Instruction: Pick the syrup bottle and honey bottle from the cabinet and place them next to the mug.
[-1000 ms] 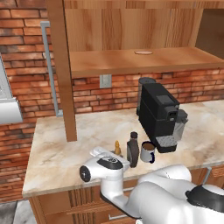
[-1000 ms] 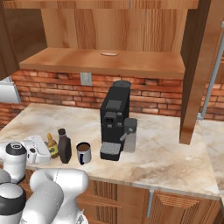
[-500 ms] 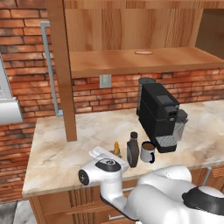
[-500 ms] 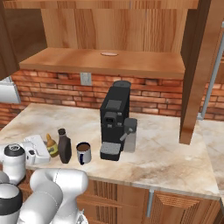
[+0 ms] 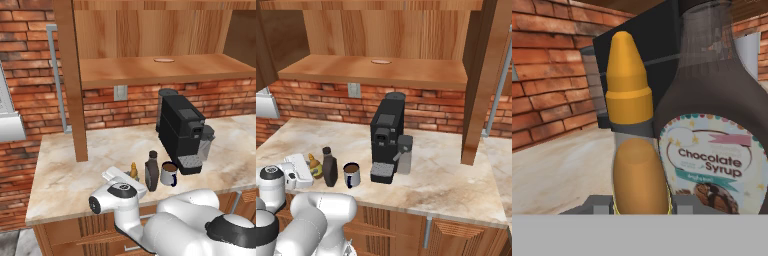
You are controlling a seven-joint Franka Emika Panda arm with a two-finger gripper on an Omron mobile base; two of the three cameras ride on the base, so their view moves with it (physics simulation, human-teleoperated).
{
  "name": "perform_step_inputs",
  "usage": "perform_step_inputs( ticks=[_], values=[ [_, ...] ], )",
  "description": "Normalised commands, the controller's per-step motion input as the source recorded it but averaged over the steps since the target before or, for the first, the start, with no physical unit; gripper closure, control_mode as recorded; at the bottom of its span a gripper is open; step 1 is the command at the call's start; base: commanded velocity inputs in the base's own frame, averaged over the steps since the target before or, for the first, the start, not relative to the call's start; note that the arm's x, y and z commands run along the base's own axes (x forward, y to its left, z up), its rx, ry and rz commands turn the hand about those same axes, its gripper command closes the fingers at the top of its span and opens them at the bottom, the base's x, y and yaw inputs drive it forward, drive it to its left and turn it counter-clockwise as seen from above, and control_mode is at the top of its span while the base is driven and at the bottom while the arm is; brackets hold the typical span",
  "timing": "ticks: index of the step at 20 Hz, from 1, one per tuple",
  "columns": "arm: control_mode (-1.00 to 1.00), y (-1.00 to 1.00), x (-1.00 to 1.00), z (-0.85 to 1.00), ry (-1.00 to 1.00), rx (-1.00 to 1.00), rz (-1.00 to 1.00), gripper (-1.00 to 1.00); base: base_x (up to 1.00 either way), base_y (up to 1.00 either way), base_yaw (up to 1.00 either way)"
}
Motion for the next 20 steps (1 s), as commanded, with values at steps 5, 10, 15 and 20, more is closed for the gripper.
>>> perform_step_inputs(
  ticks=[5,10,15,20],
  values=[
    [-1.0,0.0,0.0,0.0,0.0,0.0,-0.04,1.0,0.0,0.0,0.0],
    [-1.0,0.0,0.0,0.0,0.0,0.0,0.0,1.0,0.0,0.0,0.0],
    [-1.0,0.0,0.0,0.0,0.0,0.0,0.0,-1.0,0.0,0.0,0.0],
    [-1.0,0.0,0.0,0.0,0.0,0.0,0.0,-1.0,0.0,0.0,0.0]
  ],
)
